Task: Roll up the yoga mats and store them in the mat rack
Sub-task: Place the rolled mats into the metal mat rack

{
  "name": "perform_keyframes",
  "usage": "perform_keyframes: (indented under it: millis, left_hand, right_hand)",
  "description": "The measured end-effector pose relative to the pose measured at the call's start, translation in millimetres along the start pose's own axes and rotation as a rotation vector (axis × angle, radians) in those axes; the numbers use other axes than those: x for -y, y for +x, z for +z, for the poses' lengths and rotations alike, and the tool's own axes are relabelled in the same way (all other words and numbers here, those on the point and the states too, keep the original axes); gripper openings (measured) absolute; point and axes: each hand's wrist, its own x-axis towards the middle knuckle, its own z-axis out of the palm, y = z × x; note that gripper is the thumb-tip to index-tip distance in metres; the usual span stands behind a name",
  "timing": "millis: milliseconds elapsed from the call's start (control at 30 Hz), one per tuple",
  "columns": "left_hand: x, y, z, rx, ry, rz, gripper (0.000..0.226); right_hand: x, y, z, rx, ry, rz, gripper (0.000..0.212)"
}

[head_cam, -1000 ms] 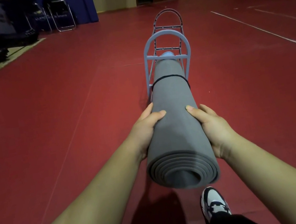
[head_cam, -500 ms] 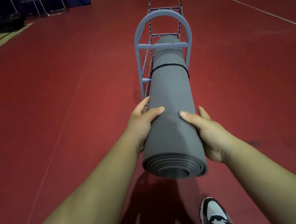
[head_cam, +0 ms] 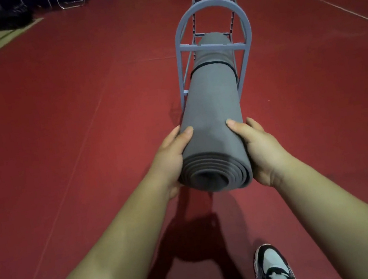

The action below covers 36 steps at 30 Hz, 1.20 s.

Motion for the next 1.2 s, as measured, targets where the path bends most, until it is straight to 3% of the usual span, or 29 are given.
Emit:
perform_keyframes:
  millis: [67, 167, 233, 433, 533, 567, 667, 733, 800, 933, 1067, 1133, 1200]
  left_hand:
    - [0.5, 7.0, 6.7, 0.008, 0.029, 0.057, 0.044]
    - [4.7, 17.4, 12.0, 0.017, 0.031, 0.102, 0.039]
    - [3.3, 31.3, 13.8, 0.016, 0.037, 0.139, 0.039]
    - [-14.5, 84.4, 30.6, -0.035, 0.057, 0.180, 0.073]
    - [-21.2, 111.5, 35.8, -0.037, 0.074, 0.164, 0.066]
    - [-23.8, 120.1, 38.7, -0.034, 0.078, 0.164, 0.065]
    - [-29.7, 140.9, 45.4, -0.033, 0.109, 0.181, 0.066]
    - [-32.9, 152.6, 46.5, -0.045, 0.128, 0.199, 0.063]
    - [-36.8, 164.9, 46.3, -0.042, 0.148, 0.212, 0.063]
    - [-46.2, 191.2, 53.4, -0.035, 0.120, 0.213, 0.037]
    - [-41.9, 202.2, 53.0, -0.047, 0.113, 0.173, 0.043]
    - [-35.5, 196.9, 48.7, -0.038, 0.052, 0.115, 0.042]
    - [-32.3, 190.5, 43.4, -0.032, 0.038, 0.056, 0.059]
  right_hand:
    - [-4.3, -2.1, -2.8, 0.020, -0.005, 0.024, 0.042]
    - [-4.4, 5.2, -5.3, -0.035, -0.003, 0.029, 0.100]
    - [0.4, 16.0, -2.8, -0.051, -0.006, -0.006, 0.112]
    - [32.7, 63.4, 8.6, -0.126, -0.034, -0.048, 0.080]
    - [40.0, 83.1, 5.7, -0.114, -0.057, 0.008, 0.045]
    - [40.3, 87.9, 4.3, -0.107, -0.071, 0.038, 0.047]
    - [35.5, 100.1, 0.5, -0.136, -0.079, 0.090, 0.083]
    - [31.9, 110.5, 0.4, -0.171, -0.003, 0.069, 0.095]
    - [32.1, 121.3, 3.8, -0.188, 0.063, 0.033, 0.097]
    - [39.0, 146.8, 13.4, -0.275, 0.148, -0.038, 0.098]
    - [38.6, 165.8, 24.5, -0.344, 0.144, -0.092, 0.075]
    - [36.8, 166.0, 27.2, -0.353, 0.108, -0.104, 0.076]
    - [33.8, 161.4, 27.5, -0.362, 0.050, -0.098, 0.083]
